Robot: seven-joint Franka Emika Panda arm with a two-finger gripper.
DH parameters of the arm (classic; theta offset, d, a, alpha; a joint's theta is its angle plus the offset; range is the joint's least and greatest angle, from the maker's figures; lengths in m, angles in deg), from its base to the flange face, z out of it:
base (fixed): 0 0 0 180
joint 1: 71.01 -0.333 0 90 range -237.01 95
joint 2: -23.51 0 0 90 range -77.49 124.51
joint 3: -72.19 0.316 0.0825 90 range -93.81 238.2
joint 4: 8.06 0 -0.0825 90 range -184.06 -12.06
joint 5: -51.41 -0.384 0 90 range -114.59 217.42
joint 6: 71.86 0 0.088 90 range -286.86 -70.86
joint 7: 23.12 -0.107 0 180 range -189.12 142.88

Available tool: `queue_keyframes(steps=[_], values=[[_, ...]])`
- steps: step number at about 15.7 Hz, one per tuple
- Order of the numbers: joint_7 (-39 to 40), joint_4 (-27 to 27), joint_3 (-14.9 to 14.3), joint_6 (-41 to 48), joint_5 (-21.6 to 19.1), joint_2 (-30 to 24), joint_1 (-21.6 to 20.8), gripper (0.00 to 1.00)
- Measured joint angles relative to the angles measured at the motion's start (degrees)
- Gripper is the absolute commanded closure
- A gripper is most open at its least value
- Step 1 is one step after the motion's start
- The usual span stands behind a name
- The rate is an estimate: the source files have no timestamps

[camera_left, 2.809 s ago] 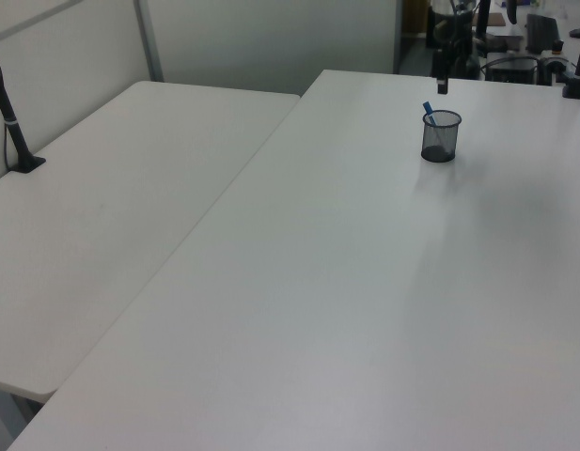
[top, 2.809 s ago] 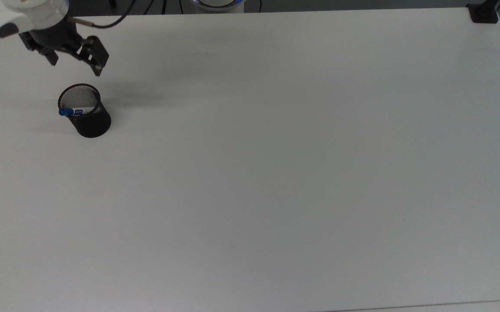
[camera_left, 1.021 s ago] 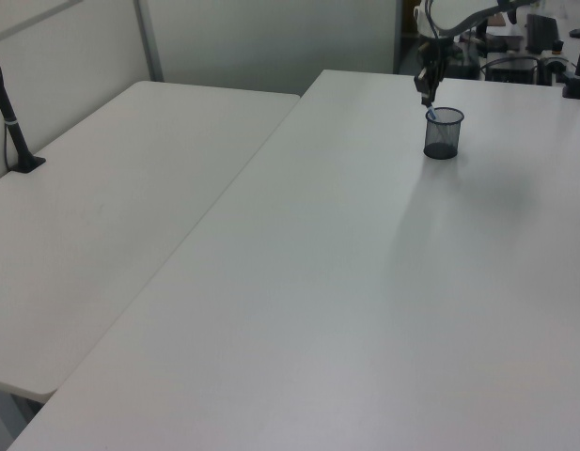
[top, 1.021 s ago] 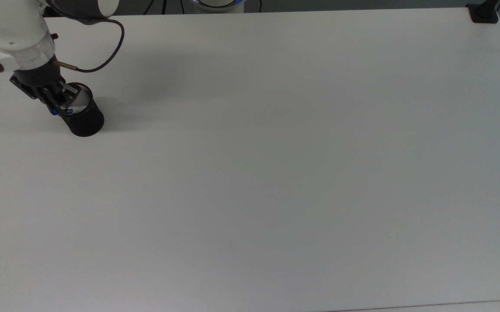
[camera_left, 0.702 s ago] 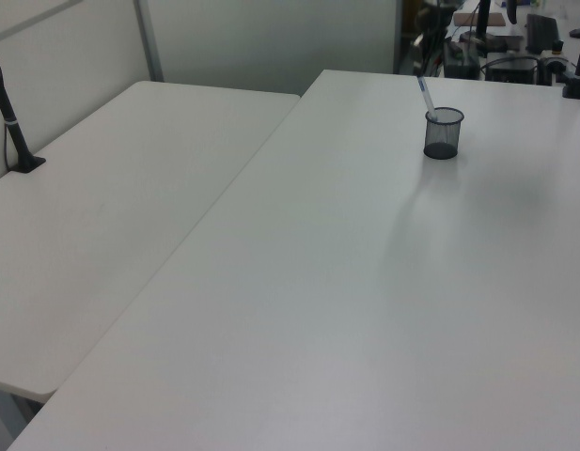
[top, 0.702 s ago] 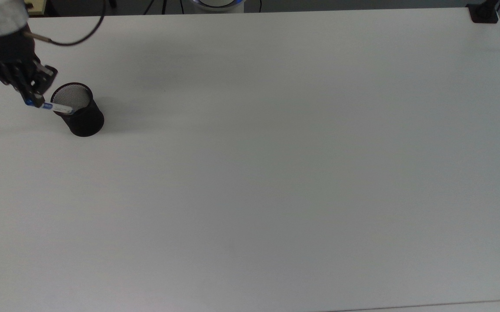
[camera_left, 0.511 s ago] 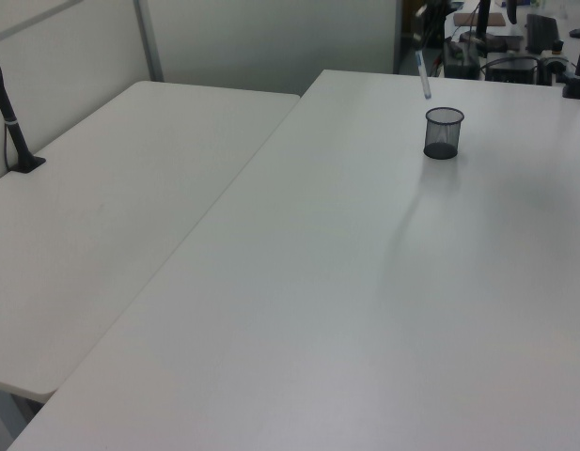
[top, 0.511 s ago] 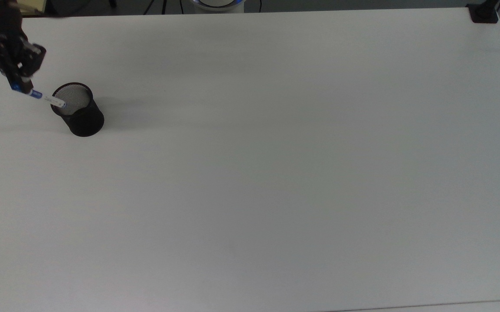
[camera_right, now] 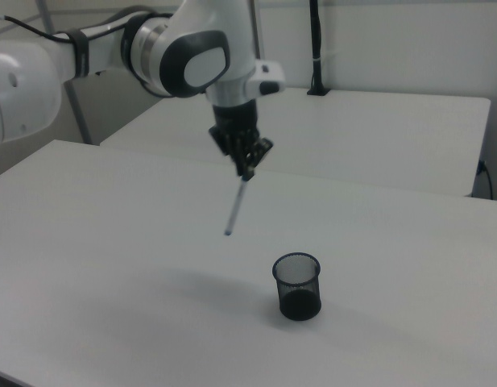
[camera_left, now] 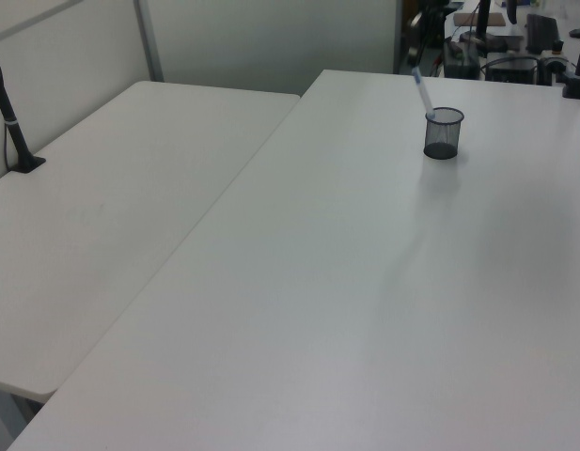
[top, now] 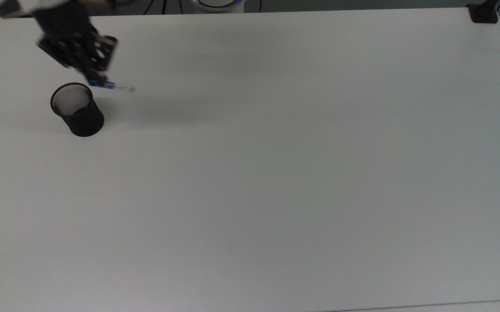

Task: Remove the marker
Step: 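Lift the marker up and out of the pen cup, then carry the marker away from the cup and lower it to the table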

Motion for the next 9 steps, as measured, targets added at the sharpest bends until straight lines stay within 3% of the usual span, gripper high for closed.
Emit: queue_keyframes(steps=[9], values=[[0.0, -1.2, 0.2, 8.3, 0.3, 10.3, -8.3, 0.82]])
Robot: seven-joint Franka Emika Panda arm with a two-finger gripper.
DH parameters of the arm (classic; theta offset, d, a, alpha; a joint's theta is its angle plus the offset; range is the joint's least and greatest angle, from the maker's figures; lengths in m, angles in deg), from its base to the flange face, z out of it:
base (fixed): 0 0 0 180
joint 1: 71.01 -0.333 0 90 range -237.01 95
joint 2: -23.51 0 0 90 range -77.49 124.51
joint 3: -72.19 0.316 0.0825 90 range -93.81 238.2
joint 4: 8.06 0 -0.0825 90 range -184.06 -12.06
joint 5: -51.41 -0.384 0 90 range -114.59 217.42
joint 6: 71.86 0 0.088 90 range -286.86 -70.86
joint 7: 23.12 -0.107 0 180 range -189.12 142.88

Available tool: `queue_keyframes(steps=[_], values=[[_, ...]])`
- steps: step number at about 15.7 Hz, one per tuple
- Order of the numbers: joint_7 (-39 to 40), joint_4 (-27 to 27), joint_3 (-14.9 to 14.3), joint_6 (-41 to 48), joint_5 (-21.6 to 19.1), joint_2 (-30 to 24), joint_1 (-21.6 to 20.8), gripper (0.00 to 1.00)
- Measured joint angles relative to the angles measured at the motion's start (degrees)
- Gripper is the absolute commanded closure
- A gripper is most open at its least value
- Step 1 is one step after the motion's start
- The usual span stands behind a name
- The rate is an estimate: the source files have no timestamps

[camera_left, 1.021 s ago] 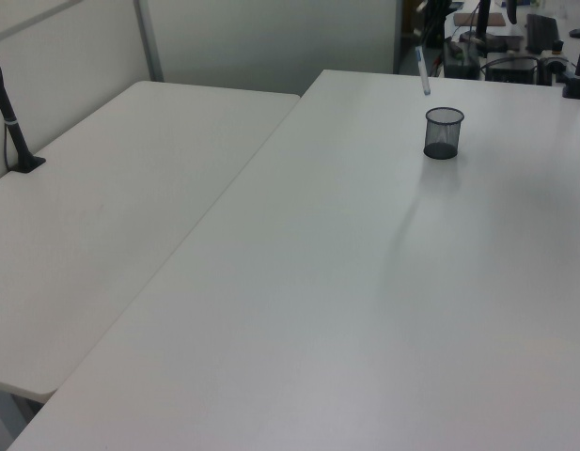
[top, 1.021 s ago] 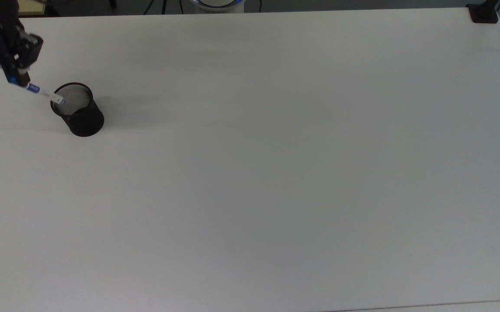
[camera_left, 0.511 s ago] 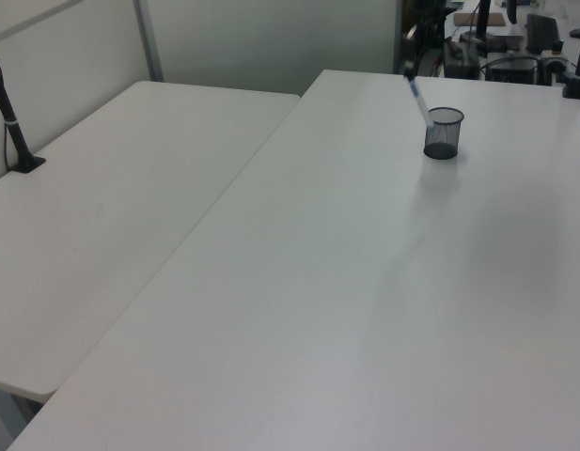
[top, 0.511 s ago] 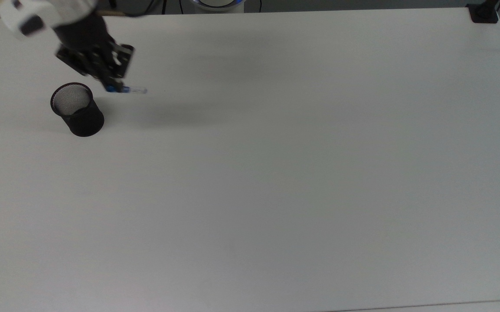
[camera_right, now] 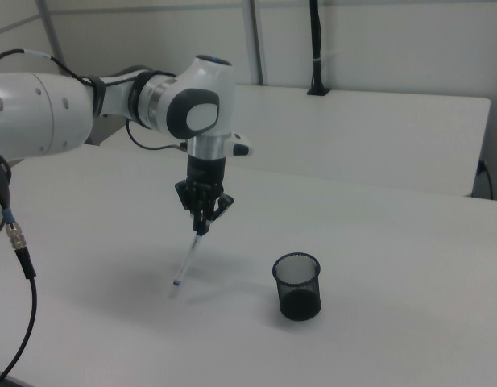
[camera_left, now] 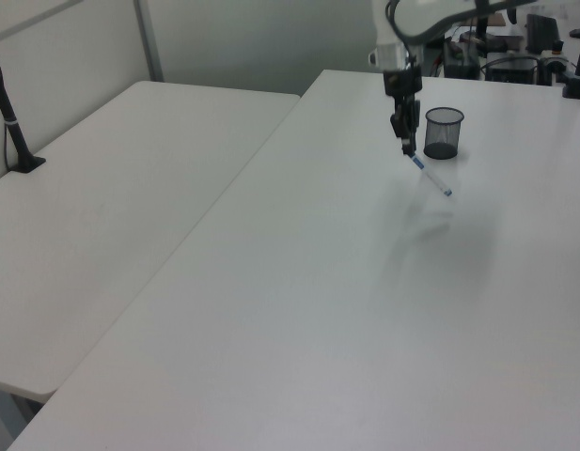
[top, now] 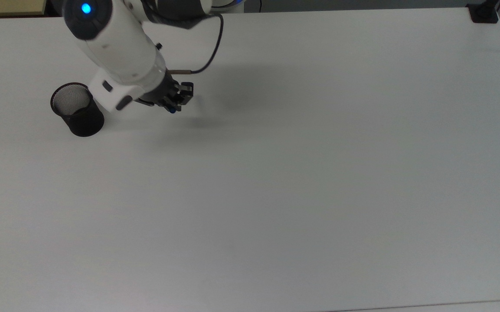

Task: Remove the marker
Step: 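Carry the marker away from the cup and lower it to the table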

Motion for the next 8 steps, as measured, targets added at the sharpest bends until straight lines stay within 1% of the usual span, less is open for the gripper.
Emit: queue_keyframes(steps=[4, 6, 7, 8], values=[[0.0, -0.2, 0.0, 0.1, 1.5, 2.8, -1.3, 0.76], [0.0, -0.3, 0.0, 0.1, 2.3, 4.3, -1.8, 0.68], [0.0, -0.3, 0.0, 0.1, 2.6, 4.9, -2.1, 0.62], [0.0, -0.3, 0.0, 0.1, 3.0, 5.5, -2.5, 0.45]])
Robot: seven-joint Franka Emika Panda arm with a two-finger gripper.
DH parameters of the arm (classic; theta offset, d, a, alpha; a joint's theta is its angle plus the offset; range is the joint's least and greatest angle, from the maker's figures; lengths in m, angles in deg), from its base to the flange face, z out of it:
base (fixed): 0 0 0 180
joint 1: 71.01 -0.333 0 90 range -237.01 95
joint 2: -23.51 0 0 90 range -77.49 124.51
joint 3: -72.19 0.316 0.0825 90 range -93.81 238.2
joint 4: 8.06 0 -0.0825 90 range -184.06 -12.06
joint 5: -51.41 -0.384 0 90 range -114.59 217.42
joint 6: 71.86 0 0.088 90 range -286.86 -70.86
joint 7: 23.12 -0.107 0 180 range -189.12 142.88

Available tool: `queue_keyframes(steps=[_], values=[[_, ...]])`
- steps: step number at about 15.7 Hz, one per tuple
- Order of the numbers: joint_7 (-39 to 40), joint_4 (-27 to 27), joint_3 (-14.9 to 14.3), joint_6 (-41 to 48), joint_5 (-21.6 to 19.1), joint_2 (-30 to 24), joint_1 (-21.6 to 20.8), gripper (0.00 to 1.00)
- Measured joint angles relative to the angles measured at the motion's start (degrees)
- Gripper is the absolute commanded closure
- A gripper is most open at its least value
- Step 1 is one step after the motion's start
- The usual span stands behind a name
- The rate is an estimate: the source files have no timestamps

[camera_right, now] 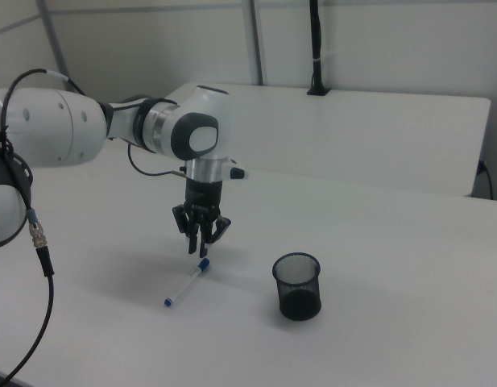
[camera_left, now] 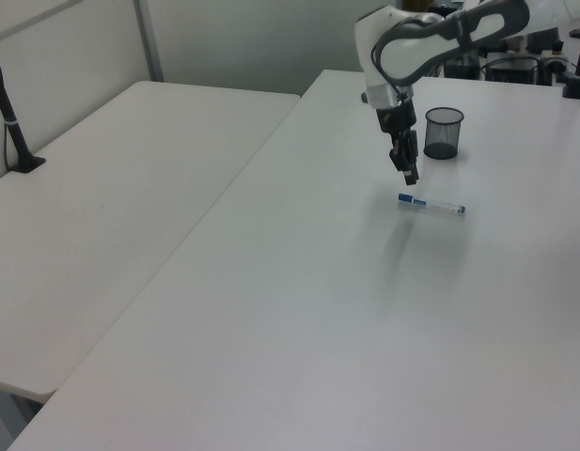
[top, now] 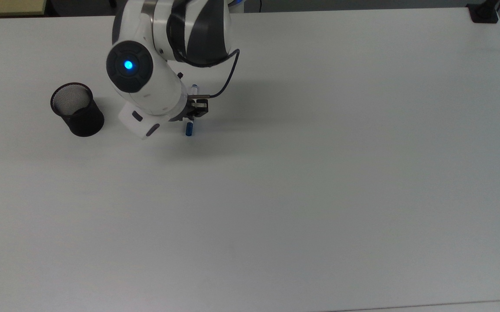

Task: Remove the marker

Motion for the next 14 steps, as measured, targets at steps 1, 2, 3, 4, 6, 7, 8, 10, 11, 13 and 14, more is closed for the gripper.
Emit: queue_keyframes(steps=[1, 2, 3, 4, 6, 7, 8, 10, 11, 13, 14], values=[[0.0, 0.0, 0.0, -0.1, 0.3, 0.4, -0.3, 0.36], [0.0, 0.1, 0.0, -0.3, 0.3, 0.6, -0.4, 0.3], [-0.1, 0.1, 0.0, -0.7, 0.4, 0.6, -0.5, 0.15], [-0.5, 0.4, 0.0, -1.0, 0.4, 0.6, -0.5, 0.0], [-1.7, 1.1, -0.2, -1.1, 0.4, 0.4, -0.4, 0.0], [-2.7, 1.7, -0.3, -1.1, 0.7, 0.1, -0.4, 0.0], [-4.1, 2.2, -0.3, -1.1, 1.5, -0.6, -0.4, 0.0], [-7.1, 2.7, -0.3, -1.1, 2.8, -3.0, -0.4, 0.0], [-8.6, 3.0, -0.3, -1.1, 3.2, -4.8, -0.4, 0.0], [-10.9, 3.1, -0.5, -1.1, 3.7, -9.0, -0.4, 0.0], [-11.4, 3.0, -0.7, -1.0, 3.8, -11.2, -0.3, 0.0]])
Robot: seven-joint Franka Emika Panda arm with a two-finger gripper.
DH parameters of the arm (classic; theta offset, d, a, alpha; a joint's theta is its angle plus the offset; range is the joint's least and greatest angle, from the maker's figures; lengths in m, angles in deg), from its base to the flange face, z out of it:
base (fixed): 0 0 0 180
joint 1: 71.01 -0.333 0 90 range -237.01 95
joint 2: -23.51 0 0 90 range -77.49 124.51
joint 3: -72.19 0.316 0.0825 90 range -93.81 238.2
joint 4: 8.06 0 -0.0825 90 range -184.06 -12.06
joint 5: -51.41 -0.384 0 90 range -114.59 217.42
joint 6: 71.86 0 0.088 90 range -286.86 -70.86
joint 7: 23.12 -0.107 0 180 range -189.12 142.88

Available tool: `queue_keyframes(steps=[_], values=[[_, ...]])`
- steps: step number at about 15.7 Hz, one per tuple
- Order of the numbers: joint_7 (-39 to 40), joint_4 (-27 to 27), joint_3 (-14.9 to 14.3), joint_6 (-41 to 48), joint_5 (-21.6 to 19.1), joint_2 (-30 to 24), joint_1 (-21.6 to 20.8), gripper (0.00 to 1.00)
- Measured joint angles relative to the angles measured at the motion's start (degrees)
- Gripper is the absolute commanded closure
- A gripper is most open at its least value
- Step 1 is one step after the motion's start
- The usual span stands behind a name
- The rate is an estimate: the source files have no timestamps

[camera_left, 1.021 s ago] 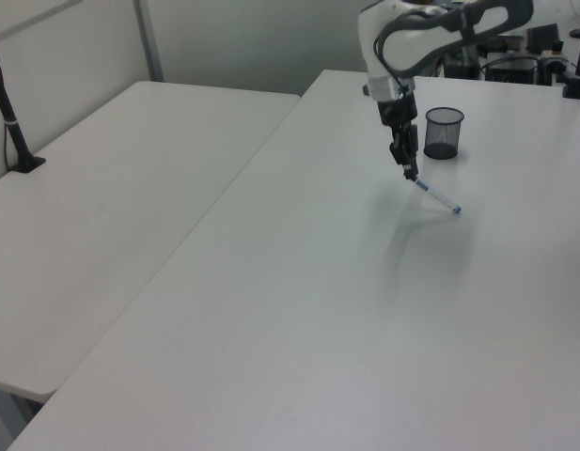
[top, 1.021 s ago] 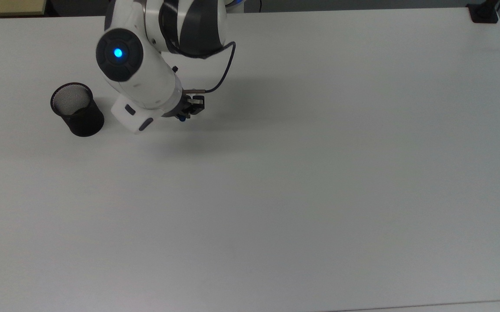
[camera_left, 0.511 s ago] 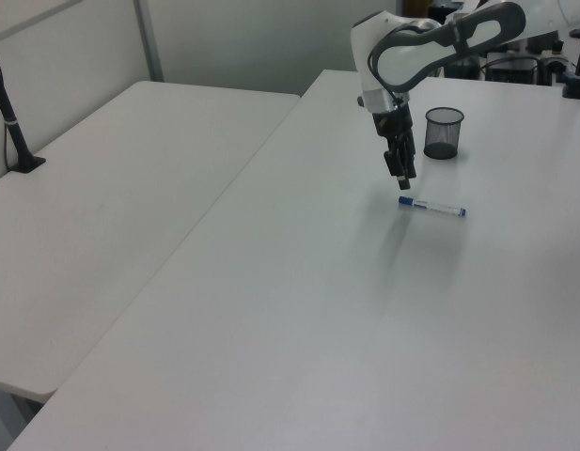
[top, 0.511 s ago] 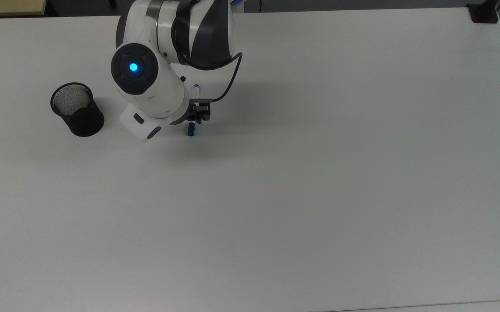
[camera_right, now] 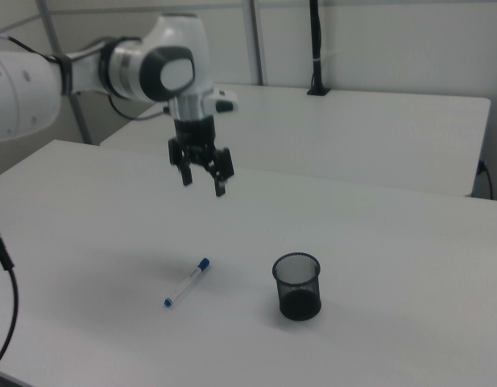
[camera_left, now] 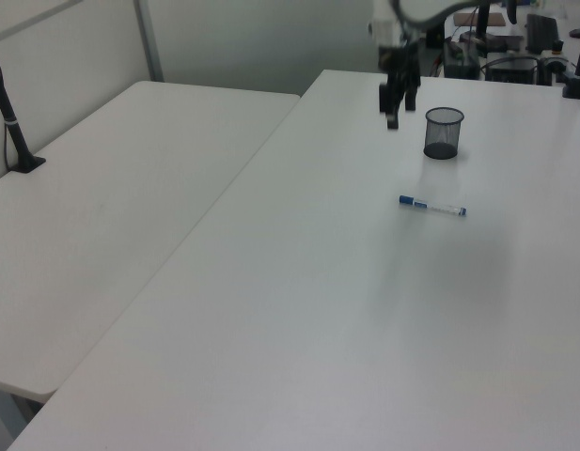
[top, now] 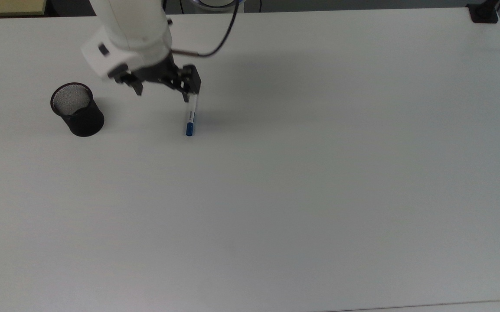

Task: Remove the marker

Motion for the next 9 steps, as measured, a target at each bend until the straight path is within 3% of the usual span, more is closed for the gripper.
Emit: queue_keyframes(steps=[5, 9], values=[[-0.4, -1.6, -0.5, 2.2, 0.0, -7.5, 0.5, 0.0], [-0.7, -3.1, -0.7, 3.4, 0.0, -9.1, 0.7, 0.0]])
